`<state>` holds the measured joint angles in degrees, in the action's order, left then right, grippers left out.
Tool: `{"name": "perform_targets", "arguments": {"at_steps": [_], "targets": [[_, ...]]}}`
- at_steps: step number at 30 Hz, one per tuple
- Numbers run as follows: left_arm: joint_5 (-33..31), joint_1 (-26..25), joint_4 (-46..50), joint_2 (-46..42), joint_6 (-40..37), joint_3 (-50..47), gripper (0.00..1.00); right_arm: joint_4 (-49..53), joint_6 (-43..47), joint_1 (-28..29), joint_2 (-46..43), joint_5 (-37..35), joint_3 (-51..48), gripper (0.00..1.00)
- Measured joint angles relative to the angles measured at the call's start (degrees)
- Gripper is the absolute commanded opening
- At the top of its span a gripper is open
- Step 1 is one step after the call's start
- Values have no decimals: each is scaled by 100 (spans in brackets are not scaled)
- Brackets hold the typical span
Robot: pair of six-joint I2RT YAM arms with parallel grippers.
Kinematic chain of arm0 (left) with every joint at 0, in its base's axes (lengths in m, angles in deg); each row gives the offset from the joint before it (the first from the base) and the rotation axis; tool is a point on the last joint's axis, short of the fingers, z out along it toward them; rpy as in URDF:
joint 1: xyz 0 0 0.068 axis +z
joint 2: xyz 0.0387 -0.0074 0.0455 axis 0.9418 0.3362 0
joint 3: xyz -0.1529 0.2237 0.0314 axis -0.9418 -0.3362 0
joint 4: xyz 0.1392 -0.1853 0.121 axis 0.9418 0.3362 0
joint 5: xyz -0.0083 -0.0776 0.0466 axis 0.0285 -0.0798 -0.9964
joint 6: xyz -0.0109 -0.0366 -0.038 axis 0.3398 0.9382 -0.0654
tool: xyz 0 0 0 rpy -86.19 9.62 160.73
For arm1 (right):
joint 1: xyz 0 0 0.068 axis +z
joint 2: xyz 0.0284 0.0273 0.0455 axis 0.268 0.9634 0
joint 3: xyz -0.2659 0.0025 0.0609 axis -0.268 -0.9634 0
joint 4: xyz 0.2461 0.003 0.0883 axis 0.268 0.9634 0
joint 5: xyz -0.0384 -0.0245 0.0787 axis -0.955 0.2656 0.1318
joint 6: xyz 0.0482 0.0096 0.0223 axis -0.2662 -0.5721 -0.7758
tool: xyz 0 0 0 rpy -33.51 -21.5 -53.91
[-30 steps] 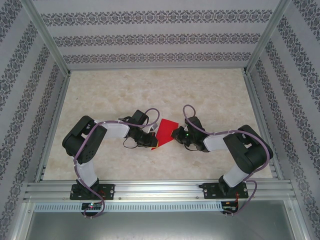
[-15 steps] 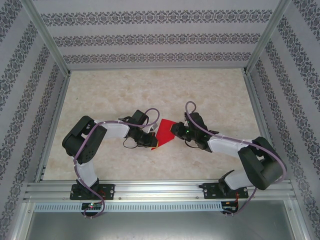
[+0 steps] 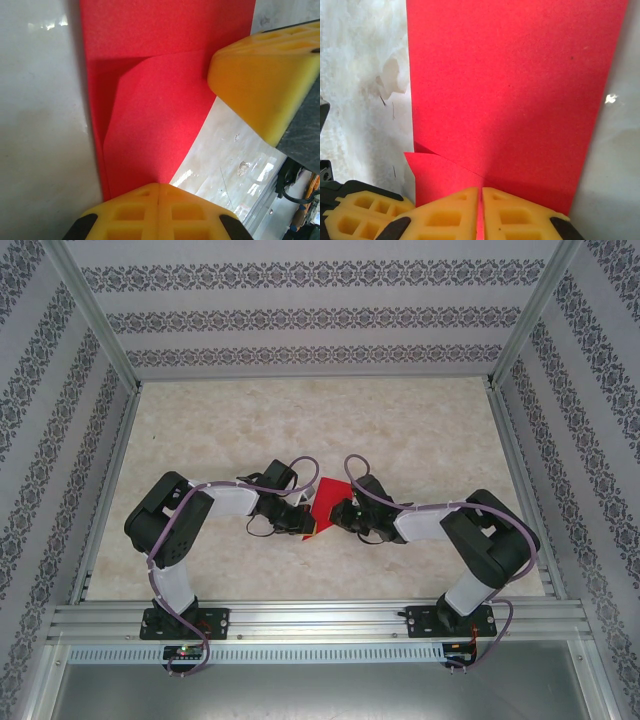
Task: Fold a paper plane with a square sheet of paper (pick it up from the middle)
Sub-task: Third fold the triangle at the center of the table.
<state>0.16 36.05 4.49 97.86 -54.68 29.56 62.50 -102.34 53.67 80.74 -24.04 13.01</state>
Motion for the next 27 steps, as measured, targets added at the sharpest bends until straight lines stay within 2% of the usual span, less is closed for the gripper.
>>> {"name": "perform_targets", "arguments": {"at_steps": [9, 17, 27], "targets": [[-175, 0, 514, -181, 0, 133, 7, -50, -52, -31, 70, 83, 4, 9], [205, 0, 678, -199, 20, 861, 12, -2, 50, -42, 116, 144, 83, 10], [474, -35, 688, 422, 26, 1049, 13, 44, 48, -76, 146, 219, 127, 9]]}}
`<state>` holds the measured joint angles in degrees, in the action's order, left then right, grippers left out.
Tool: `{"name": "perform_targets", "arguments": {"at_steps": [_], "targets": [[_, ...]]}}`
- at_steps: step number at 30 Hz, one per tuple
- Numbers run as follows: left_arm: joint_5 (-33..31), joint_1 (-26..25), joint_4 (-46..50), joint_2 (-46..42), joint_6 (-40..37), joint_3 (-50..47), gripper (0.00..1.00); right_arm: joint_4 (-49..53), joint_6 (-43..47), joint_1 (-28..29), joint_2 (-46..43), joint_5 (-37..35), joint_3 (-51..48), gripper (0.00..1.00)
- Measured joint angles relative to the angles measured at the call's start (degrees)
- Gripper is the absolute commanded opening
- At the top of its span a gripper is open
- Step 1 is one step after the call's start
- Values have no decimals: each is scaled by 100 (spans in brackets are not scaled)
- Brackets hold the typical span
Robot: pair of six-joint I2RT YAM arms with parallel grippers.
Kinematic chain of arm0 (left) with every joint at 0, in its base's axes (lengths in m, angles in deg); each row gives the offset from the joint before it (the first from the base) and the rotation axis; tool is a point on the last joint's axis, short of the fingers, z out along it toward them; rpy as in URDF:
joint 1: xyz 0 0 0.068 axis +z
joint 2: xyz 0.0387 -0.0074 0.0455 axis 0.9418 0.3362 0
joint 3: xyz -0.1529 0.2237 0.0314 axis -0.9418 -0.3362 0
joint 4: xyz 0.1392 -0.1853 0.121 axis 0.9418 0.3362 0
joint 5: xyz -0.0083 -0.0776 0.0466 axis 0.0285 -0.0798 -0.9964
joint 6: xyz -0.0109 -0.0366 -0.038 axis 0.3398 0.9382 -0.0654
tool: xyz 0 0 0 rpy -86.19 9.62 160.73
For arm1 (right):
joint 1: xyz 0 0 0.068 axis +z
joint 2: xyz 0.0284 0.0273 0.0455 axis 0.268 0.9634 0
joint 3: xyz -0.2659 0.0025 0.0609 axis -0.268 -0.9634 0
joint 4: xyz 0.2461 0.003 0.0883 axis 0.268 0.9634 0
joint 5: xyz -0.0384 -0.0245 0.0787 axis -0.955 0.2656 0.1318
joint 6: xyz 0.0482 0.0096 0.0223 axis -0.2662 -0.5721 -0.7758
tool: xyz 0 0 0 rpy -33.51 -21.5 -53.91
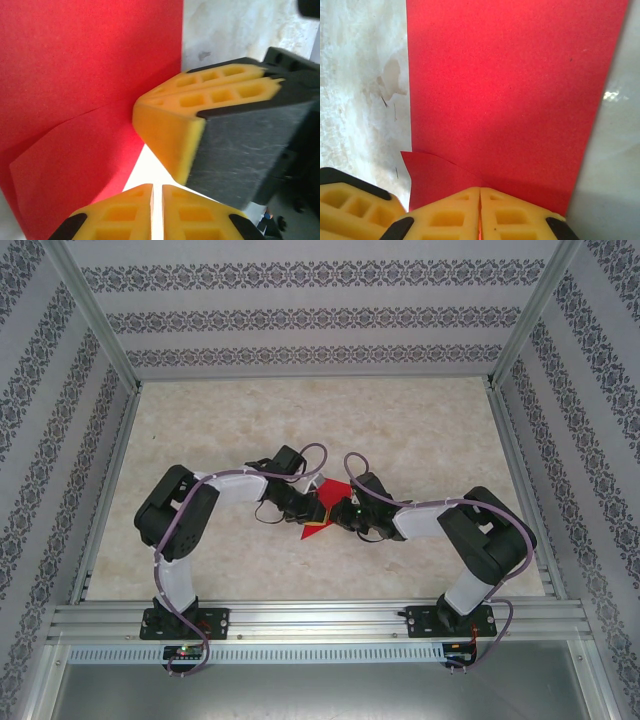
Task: Fold a paper plane with a square sheet of paper (pick it up from the middle)
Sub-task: Third fold the triangle at the center of the table.
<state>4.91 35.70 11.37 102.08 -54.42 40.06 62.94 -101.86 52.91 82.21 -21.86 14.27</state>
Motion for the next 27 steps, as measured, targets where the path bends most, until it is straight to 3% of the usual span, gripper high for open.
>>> {"name": "perform_targets", "arguments": {"at_steps": [27], "targets": [[-345, -153, 227, 192, -162, -48, 9, 179, 48, -39, 111, 136, 166, 9]]}}
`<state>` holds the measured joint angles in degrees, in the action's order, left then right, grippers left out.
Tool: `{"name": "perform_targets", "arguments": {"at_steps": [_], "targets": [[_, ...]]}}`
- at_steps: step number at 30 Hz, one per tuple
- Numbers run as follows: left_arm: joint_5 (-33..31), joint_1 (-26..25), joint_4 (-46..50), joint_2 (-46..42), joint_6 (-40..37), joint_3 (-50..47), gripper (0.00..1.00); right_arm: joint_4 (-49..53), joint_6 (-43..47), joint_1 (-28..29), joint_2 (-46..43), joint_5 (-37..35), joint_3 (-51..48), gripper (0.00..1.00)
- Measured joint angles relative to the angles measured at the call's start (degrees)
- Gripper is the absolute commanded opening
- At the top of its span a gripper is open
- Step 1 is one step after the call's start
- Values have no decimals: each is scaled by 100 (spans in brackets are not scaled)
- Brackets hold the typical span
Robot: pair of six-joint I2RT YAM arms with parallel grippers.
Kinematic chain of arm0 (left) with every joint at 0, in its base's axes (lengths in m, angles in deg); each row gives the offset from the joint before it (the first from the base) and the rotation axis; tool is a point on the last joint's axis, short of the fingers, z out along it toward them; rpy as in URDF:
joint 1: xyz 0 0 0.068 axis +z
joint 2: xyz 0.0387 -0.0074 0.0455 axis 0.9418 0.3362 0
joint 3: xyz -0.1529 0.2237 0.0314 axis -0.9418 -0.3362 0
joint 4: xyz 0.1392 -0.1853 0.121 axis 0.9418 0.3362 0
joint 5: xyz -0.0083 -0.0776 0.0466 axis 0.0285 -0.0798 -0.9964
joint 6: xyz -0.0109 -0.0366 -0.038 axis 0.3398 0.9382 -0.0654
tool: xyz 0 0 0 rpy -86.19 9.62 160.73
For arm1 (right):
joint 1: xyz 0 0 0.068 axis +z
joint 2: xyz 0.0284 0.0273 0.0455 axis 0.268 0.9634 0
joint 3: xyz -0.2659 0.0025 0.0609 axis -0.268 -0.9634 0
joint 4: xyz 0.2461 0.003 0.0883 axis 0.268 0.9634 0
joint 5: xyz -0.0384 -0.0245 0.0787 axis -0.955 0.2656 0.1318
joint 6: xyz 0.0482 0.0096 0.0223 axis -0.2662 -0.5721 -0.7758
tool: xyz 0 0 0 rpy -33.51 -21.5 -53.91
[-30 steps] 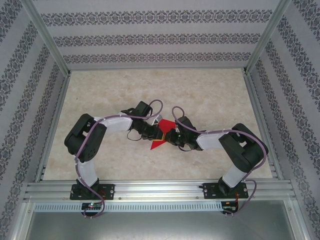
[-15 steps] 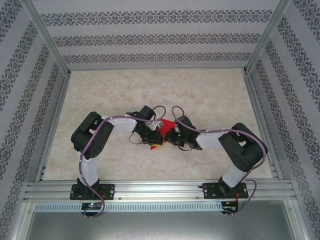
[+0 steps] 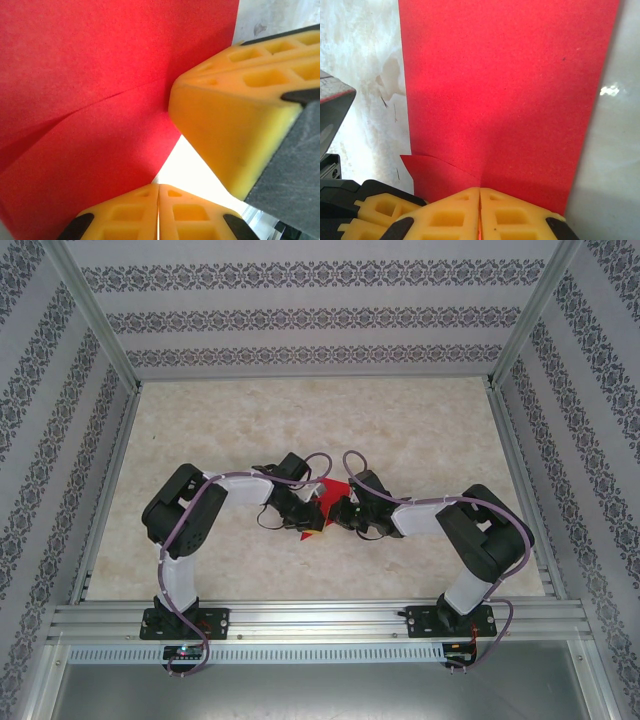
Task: Fold a paper plane with a square sheet of paper (pick it up from the middle)
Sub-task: Third fold the triangle at the center of the table.
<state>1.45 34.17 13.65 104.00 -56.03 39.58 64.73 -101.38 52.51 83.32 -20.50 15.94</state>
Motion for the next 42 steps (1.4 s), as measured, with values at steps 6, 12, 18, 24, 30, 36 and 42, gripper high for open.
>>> {"name": "perform_targets", "arguments": {"at_steps": [6, 12, 18, 24, 30, 36, 42], "targets": [[76, 129, 7, -251, -83, -367, 10, 11, 61, 0, 39, 37, 46, 9], [66, 208, 20, -584, -105, -811, 10, 24, 111, 0, 61, 57, 76, 9], [-35, 308, 140, -931, -101, -1161, 10, 76, 151, 0, 101, 76, 149, 9], [-205, 367, 435, -1515, -35, -1292, 13, 184, 236, 0, 133, 109, 258, 12], [-424, 382, 492, -1875, 28, -841, 14, 592, 426, 2, 50, 105, 476, 21], [-654, 389, 437, -1408, 33, -155, 14, 1270, 575, -52, -1043, -310, 501, 33], [-654, 391, 339, -778, 31, 57, 13, 1294, 507, -382, -1847, -560, 92, 44]]}}
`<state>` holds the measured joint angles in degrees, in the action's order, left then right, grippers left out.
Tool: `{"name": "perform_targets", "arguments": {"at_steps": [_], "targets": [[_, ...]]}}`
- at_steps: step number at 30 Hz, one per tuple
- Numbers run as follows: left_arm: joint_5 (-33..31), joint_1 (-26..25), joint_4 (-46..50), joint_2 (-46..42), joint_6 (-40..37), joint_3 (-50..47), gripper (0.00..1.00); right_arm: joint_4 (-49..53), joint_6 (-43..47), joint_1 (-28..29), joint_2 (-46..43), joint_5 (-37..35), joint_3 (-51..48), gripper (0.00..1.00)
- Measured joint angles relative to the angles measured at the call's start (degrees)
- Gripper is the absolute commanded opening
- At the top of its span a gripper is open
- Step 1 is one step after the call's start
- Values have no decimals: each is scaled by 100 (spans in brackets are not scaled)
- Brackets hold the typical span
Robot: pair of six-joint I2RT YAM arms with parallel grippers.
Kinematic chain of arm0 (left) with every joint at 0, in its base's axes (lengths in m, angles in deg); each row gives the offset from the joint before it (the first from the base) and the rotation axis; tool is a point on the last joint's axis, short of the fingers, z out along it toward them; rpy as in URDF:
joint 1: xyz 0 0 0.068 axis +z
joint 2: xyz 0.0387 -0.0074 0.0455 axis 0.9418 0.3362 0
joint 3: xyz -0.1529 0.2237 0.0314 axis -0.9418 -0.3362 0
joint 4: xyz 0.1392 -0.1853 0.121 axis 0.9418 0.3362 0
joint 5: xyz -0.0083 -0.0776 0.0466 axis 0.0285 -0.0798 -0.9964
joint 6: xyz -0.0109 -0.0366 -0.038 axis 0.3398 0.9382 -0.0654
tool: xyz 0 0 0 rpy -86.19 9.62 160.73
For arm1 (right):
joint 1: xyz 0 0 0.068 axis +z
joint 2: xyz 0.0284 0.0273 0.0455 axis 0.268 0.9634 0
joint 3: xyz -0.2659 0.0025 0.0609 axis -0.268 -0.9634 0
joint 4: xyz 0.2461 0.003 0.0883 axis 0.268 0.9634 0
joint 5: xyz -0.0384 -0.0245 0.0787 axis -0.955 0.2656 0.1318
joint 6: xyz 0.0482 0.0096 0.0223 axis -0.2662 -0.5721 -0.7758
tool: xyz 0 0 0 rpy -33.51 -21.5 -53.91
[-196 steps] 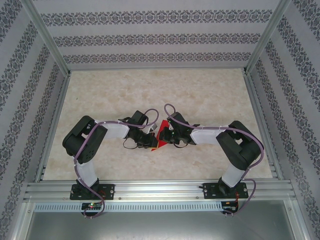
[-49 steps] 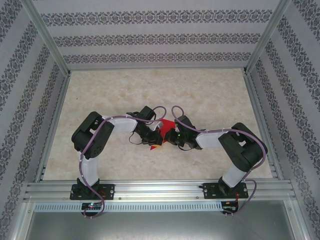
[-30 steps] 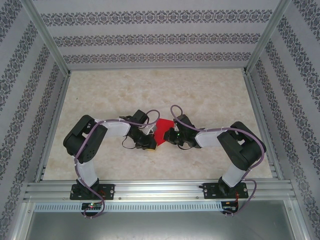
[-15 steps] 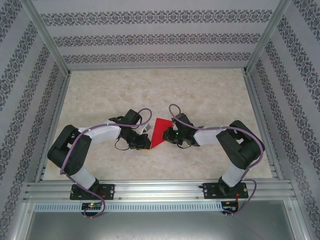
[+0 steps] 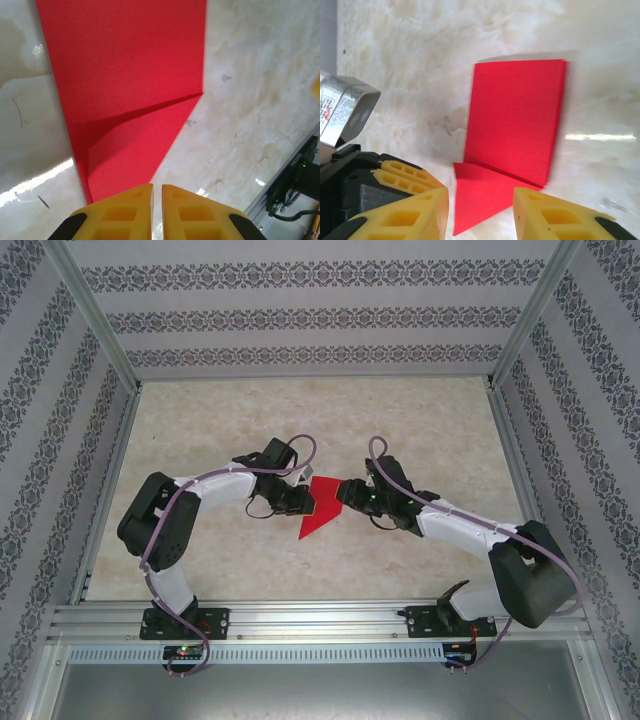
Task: Fold a paper plane with a square sheet of paper (pick it up from the middle)
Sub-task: Third fold the triangle at the center of the table.
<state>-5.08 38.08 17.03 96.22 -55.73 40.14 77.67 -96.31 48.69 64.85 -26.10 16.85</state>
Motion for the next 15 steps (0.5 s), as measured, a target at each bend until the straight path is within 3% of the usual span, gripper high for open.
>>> {"name": "perform_targets", "arguments": {"at_steps": [15], "targets": [[-481, 0, 4, 157, -26, 105, 11, -651, -282, -61, 944, 476, -216, 45]]}}
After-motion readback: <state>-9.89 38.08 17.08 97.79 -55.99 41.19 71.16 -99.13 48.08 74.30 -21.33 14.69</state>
